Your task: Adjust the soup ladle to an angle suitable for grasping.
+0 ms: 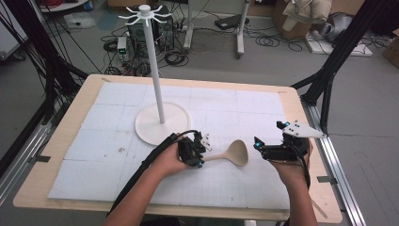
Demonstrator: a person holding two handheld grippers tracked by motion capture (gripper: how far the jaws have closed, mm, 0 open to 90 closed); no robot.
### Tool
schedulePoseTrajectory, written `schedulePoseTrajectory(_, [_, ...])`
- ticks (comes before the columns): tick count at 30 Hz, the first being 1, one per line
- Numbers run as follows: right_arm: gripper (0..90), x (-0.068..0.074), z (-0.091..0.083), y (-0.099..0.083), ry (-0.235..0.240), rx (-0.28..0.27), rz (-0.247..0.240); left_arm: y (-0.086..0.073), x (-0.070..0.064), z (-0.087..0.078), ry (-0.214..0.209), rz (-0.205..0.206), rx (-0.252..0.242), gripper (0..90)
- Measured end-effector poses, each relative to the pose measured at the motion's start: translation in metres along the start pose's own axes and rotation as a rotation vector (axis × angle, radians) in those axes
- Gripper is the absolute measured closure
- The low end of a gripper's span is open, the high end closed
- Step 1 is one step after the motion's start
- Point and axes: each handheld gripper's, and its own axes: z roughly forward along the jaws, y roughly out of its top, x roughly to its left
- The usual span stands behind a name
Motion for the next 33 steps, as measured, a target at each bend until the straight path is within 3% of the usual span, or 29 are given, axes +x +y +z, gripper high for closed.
schedulePoseTrajectory(4, [0.4, -0.002, -0.003, -0.001, -0.007, 0.005, -0.002, 0.013, 0.002, 0.006, -0.032, -0.008, -0.011, 76.9])
schedulePoseTrajectory(8, [0.4, -0.003, -0.008, -0.003, -0.015, 0.005, 0.003, 0.030, 0.000, 0.016, -0.024, 0.026, -0.020, 77.0])
schedulePoseTrajectory(13, [0.4, -0.005, -0.010, -0.005, -0.020, 0.006, 0.008, 0.038, -0.002, 0.027, -0.043, 0.011, -0.008, 77.0])
schedulePoseTrajectory(14, [0.4, -0.004, -0.009, -0.006, -0.017, 0.010, 0.011, 0.038, -0.003, 0.029, -0.024, 0.020, -0.007, 76.8])
schedulePoseTrajectory(17, [0.4, -0.003, -0.008, -0.006, -0.014, 0.008, 0.010, 0.037, -0.004, 0.029, -0.025, 0.016, -0.012, 76.4])
schedulePoseTrajectory(19, [0.4, -0.003, -0.006, -0.006, -0.010, 0.009, 0.008, 0.036, -0.003, 0.028, -0.021, 0.013, -0.010, 70.5])
schedulePoseTrajectory(22, [0.4, -0.002, -0.004, -0.005, -0.007, 0.006, 0.008, 0.027, -0.001, 0.017, -0.016, -0.012, -0.033, 64.9])
schedulePoseTrajectory(25, [0.4, -0.001, -0.003, -0.005, -0.004, 0.007, 0.004, 0.020, 0.002, 0.008, -0.023, -0.030, -0.057, 65.3])
schedulePoseTrajectory(26, [0.4, -0.001, -0.001, -0.004, -0.004, 0.000, 0.000, 0.013, 0.004, -0.003, -0.035, -0.054, -0.097, 65.1])
schedulePoseTrajectory(27, [0.4, -0.001, -0.001, -0.004, -0.004, 0.000, 0.000, 0.013, 0.004, -0.003, -0.035, -0.054, -0.097, 64.5])
schedulePoseTrajectory(30, [0.4, 0.000, 0.002, -0.003, 0.005, -0.002, -0.002, -0.004, 0.006, -0.025, -0.039, -0.084, -0.186, 60.2])
schedulePoseTrajectory(33, [0.4, 0.001, 0.002, -0.002, 0.006, -0.002, 0.000, -0.012, 0.006, -0.035, -0.048, -0.095, -0.221, 56.4])
